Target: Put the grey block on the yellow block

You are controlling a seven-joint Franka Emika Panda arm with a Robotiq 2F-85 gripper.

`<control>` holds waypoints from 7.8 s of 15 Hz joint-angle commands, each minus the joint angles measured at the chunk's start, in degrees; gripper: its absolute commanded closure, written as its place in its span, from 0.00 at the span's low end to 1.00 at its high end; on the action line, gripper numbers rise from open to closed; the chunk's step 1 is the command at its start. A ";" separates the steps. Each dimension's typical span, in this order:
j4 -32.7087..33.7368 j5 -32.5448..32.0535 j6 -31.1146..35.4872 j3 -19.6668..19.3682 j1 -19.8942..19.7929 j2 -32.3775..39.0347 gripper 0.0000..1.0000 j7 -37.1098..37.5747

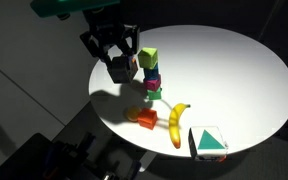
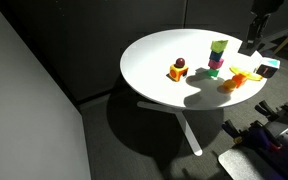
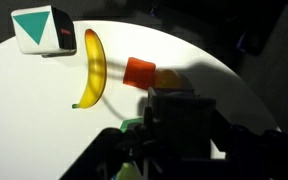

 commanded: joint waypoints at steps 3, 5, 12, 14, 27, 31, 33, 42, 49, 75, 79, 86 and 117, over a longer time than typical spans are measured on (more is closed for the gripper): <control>6.85 1.89 -4.48 -0.41 -0.35 2.00 0.69 -2.87; 8.15 1.95 -4.61 -0.26 -0.25 2.18 0.69 -3.07; 15.94 3.09 -8.83 -0.33 -0.55 5.89 0.69 -3.23; 18.88 4.12 -11.10 -0.38 -0.73 7.67 0.69 -3.31; 32.50 4.11 -13.58 0.54 -2.06 19.90 0.69 -3.55; 33.81 3.89 -12.86 1.05 -2.20 22.05 0.69 -4.10; 34.10 3.86 -12.77 1.33 -2.19 22.67 0.69 -4.18; 34.83 3.60 -12.59 2.13 -2.20 24.83 0.69 -4.05; 35.71 3.62 -12.78 2.37 -2.23 26.23 0.69 -3.92; 33.05 2.87 -10.90 2.70 -2.20 22.31 0.00 -3.40; 31.61 2.78 -10.02 2.68 -2.04 19.82 0.00 -2.98; 27.38 3.08 -11.09 2.49 -1.56 15.41 0.00 1.67; -0.25 2.66 -8.54 4.31 -0.48 -10.28 0.00 15.07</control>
